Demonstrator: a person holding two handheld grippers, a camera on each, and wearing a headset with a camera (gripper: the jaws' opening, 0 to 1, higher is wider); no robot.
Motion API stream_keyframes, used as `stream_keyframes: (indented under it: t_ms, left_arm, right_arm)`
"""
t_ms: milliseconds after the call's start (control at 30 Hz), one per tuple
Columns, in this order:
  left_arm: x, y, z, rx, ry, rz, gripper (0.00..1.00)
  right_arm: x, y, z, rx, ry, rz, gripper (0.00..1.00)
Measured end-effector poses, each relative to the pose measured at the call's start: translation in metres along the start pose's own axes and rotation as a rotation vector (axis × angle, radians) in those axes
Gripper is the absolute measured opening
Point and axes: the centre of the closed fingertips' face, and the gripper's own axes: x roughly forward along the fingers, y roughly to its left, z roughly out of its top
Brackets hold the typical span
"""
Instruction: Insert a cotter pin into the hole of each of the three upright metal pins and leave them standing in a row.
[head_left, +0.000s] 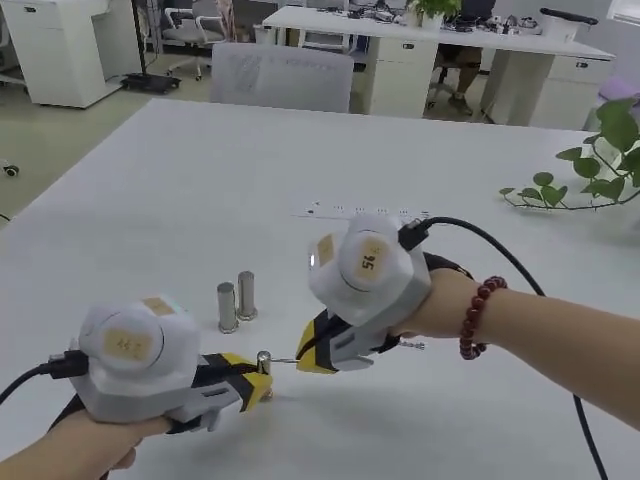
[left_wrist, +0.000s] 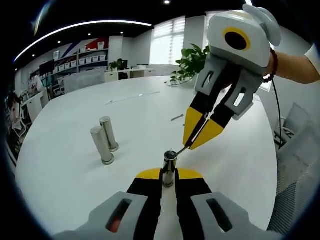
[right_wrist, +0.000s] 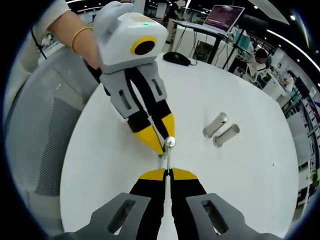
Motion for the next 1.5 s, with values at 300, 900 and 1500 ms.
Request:
stream_keyframes:
  t_ms: [300, 900, 1500]
  left_arm:
    - [-0.001, -0.001, -0.001, -0.006, 0.001, 0.019, 0.07]
    - [0.0, -0.004, -0.003, -0.035, -0.007, 0.051, 0.07]
    - [0.002, -0.004, -0.005, -0.075, -0.014, 0.063, 0.07]
  right_arm:
    - [0.001, 0.001, 0.004, 0.014, 0.013, 0.005, 0.04]
    - [0.004, 0.004, 0.014, 0.049, 0.009, 0.003, 0.04]
    - [0.007, 0.003, 0.018, 0.076, -0.021, 0.004, 0.04]
